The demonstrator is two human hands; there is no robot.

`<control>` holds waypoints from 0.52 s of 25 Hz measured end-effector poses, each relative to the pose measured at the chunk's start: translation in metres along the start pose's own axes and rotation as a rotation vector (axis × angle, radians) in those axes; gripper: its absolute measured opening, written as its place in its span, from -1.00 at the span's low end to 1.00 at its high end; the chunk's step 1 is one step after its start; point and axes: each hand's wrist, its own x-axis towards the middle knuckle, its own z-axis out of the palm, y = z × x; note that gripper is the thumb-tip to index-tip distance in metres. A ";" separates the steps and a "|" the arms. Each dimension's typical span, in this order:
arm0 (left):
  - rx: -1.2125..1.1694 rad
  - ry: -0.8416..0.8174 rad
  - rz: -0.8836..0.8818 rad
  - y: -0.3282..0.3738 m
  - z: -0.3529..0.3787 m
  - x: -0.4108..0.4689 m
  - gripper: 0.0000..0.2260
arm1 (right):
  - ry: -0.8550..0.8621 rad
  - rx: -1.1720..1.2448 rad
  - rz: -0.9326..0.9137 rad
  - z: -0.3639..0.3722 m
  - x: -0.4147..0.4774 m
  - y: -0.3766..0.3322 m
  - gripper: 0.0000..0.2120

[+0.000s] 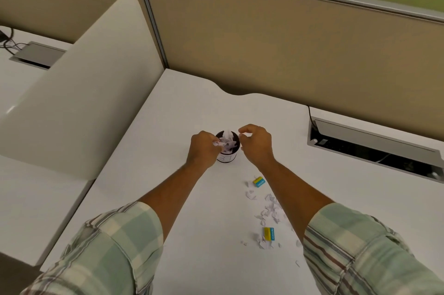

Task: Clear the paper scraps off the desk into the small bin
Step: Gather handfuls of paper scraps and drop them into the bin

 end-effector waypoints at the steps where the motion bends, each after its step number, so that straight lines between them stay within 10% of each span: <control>1: 0.009 0.001 0.000 0.003 0.001 0.002 -0.90 | 0.013 0.032 0.020 -0.001 -0.003 0.004 -0.83; 13: 0.152 -0.116 0.031 0.032 0.005 0.032 -0.71 | 0.064 -0.034 0.107 -0.027 -0.043 0.077 -0.85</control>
